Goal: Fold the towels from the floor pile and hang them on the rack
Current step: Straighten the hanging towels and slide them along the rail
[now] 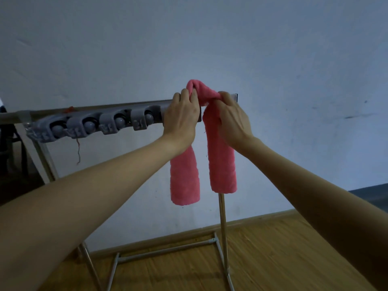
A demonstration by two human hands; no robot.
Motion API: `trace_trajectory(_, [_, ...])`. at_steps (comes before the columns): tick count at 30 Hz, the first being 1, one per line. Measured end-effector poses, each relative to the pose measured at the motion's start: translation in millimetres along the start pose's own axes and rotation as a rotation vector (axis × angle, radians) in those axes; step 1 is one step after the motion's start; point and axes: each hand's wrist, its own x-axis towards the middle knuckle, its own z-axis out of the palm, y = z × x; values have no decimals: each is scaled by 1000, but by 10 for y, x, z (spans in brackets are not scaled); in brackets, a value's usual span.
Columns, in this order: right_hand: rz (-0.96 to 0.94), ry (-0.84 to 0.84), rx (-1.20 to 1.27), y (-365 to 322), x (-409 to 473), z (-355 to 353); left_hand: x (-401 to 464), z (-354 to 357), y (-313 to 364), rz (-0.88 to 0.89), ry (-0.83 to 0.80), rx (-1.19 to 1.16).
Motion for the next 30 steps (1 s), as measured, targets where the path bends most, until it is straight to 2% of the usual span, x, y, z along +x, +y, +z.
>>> trace_trajectory(7, [-12, -73, 105, 66, -286, 260, -443, 417, -9, 58, 47, -121])
trace_trajectory(15, [-32, -67, 262, 59, -665, 555, -751, 664, -148, 169, 62, -257])
trace_trajectory(20, [46, 12, 363, -55, -846, 614, -966, 667, -112, 6, 45, -565])
trace_trajectory(23, [86, 38, 454, -130, -942, 634, -1140, 740, -87, -95, -69, -630])
trace_trajectory(26, [191, 15, 500, -165, -1016, 657, -1312, 798, -89, -65, -212, -593])
trace_trajectory(30, [247, -142, 430, -214, -1156, 590, -1572, 773, -147, 31, -560, -566])
